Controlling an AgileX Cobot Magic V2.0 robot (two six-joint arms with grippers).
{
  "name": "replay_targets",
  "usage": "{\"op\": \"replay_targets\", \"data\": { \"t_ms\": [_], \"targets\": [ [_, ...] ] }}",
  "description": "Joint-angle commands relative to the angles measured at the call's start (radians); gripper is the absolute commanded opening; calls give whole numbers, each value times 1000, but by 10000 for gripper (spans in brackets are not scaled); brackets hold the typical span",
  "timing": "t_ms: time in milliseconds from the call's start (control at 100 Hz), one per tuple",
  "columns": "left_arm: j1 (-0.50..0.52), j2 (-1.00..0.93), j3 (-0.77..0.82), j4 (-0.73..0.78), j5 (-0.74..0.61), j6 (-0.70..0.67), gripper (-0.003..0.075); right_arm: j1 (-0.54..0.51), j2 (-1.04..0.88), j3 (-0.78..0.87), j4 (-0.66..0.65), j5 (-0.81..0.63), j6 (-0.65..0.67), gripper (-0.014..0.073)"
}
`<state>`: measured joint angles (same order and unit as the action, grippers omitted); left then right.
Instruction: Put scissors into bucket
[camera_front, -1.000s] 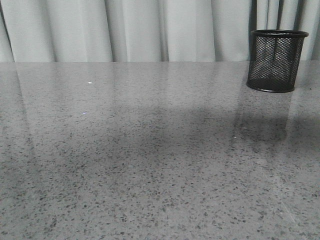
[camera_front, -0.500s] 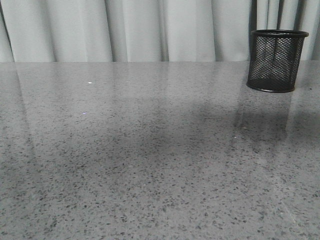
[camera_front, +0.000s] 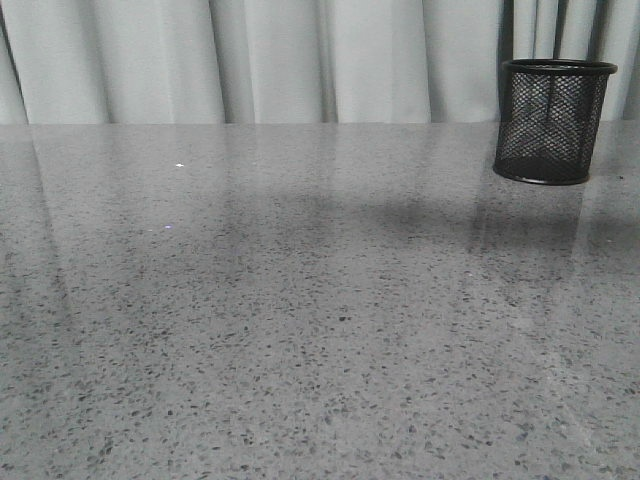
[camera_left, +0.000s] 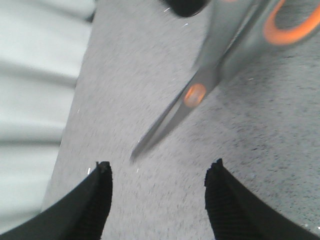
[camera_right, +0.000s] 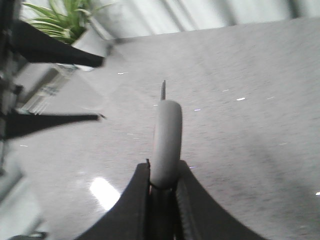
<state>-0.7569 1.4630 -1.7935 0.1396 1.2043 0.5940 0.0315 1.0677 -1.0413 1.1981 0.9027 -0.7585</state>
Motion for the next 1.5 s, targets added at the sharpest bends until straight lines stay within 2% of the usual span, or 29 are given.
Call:
{"op": "replay_targets", "data": {
  "t_ms": [0, 130, 270, 390, 540, 630, 1130, 1340, 1410, 1490],
  "targets": [
    [89, -68, -38, -49, -49, -43, 388, 1, -8, -102, -99, -66, 82, -53],
    [250, -112, -38, -140, -37, -43, 388, -8, 15, -243, -435, -70, 282, -53],
    [409, -154, -38, -207, -17, -43, 388, -35, 72, -395, -731, 31, 471, -53],
    [519, -182, -38, -250, -13, -43, 388, -40, 133, -500, -890, 139, 549, -53],
    [572, -201, -38, -270, -14, -43, 388, -40, 193, -574, -1023, 208, 603, -53],
    [571, -203, -38, -270, -14, -43, 388, -40, 230, -602, -1062, 244, 607, -53],
    [571, -203, -38, -272, -17, -43, 388, -40, 389, -612, -1062, 226, 607, -53],
    [571, -203, -38, -272, -19, -42, 388, -40, 453, -681, -1054, 240, 607, -53],
    [571, -203, -38, -272, -19, -42, 388, -40, 475, -717, -1054, 267, 607, -29],
    [571, -203, -38, -272, -19, -42, 388, -40, 497, -753, -1054, 297, 607, 48]
  ]
}}
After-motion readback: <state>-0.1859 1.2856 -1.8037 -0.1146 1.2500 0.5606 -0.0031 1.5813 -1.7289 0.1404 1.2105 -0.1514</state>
